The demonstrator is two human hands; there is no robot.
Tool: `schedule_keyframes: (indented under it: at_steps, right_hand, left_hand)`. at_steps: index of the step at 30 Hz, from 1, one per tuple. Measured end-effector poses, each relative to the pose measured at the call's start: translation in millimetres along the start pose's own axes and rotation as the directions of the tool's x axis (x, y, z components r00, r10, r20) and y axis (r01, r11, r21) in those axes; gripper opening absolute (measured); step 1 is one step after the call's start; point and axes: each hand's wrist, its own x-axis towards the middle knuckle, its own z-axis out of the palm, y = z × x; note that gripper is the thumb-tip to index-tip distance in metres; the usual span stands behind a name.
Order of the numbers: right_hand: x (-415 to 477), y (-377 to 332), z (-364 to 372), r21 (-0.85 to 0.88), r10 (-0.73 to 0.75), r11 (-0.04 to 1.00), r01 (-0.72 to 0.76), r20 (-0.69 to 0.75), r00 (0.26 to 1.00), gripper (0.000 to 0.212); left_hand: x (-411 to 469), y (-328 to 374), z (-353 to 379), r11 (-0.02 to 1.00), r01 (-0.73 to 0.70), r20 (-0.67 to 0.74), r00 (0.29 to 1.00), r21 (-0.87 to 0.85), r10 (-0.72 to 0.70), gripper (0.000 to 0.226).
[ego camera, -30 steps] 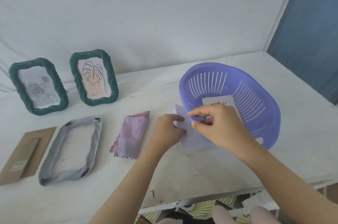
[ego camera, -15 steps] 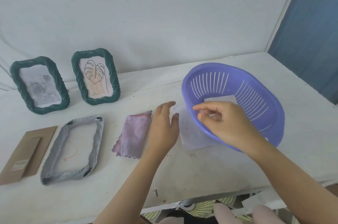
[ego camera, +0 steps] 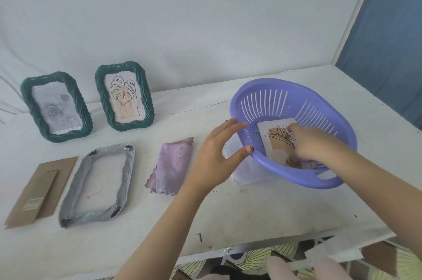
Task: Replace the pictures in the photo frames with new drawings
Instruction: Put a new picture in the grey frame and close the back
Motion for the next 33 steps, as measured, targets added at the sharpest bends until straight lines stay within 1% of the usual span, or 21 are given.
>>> schedule_keyframes:
  at_steps: [3, 5, 8, 10, 14, 17, 19, 21, 22, 24, 26, 28, 30, 33]
  right_hand:
    - [-2, 0, -2, 0.047, 0.025, 0.999, -0.025, -0.004, 1.0, 0.083]
    - [-2, 1, -1, 0.109, 0.02, 0.994, -0.015, -0.047, 0.999, 0.077]
    - [2, 5, 1, 0.181, -0.011, 0.982, 0.046, -0.187, 0.982, 0.06]
    - [4, 10, 2, 0.222, -0.015, 0.972, 0.082, -0.286, 0.958, 0.055]
    - [3, 20, 2, 0.289, 0.0, 0.944, 0.159, -0.482, 0.876, 0.049]
    - [-10, 23, -2, 0.392, -0.025, 0.878, 0.276, -0.538, 0.843, 0.037]
    - [-20, 23, -5, 0.515, -0.025, 0.776, 0.364, -0.552, 0.833, 0.031]
    - [-28, 22, -5, 0.586, -0.001, 0.682, 0.437, -0.597, 0.802, 0.026]
    - [-32, 21, -3, 0.577, 0.007, 0.671, 0.465, -0.632, 0.775, 0.024]
    - [-40, 14, 2, 0.503, -0.002, 0.697, 0.512, -0.712, 0.702, 0.023]
    - [-51, 3, 8, 0.408, -0.068, 0.704, 0.581, -0.775, 0.628, 0.021]
    - [-58, -10, 14, 0.277, -0.198, 0.699, 0.659, -0.811, 0.551, 0.016]
    - [-62, -20, 18, 0.149, -0.345, 0.674, 0.724, -0.803, 0.486, 0.02]
    - [-64, -36, 24, -0.075, -0.534, 0.636, 0.768, -0.761, 0.367, 0.022]
  left_hand:
    - [-1, 1, 1, 1.0, 0.017, 0.006, 1.0, -0.026, -0.017, 0.048]
    - [-2, 1, 0, 0.999, 0.032, 0.01, 0.999, -0.04, -0.031, 0.048]
    - [-3, 1, -1, 0.998, 0.038, 0.013, 0.999, -0.052, -0.037, 0.048]
    - [-3, 1, -1, 0.998, 0.046, 0.016, 0.999, -0.049, -0.045, 0.048]
    - [-5, 3, 0, 0.997, 0.064, 0.027, 0.998, -0.044, -0.063, 0.048]
    - [-4, 5, 0, 0.996, 0.074, 0.023, 0.997, -0.054, -0.073, 0.048]
    - [-4, 9, -1, 0.995, 0.063, 0.003, 0.998, -0.08, -0.063, 0.046]
    - [-3, 17, -2, 0.986, 0.054, -0.037, 0.997, -0.16, -0.06, 0.04]
    - [-3, 23, -3, 0.974, 0.052, -0.057, 0.996, -0.22, -0.066, 0.036]
    - [-1, 34, -6, 0.933, 0.041, -0.072, 0.995, -0.358, -0.072, 0.031]
    - [0, 45, -12, 0.878, 0.042, -0.04, 0.997, -0.478, -0.07, 0.029]
    - [-2, 55, -19, 0.834, 0.107, 0.034, 0.994, -0.542, -0.105, 0.027]
    - [-3, 58, -27, 0.781, 0.197, 0.084, 0.979, -0.593, -0.184, 0.024]
    - [-4, 50, -37, 0.698, 0.297, 0.086, 0.943, -0.651, -0.321, 0.023]
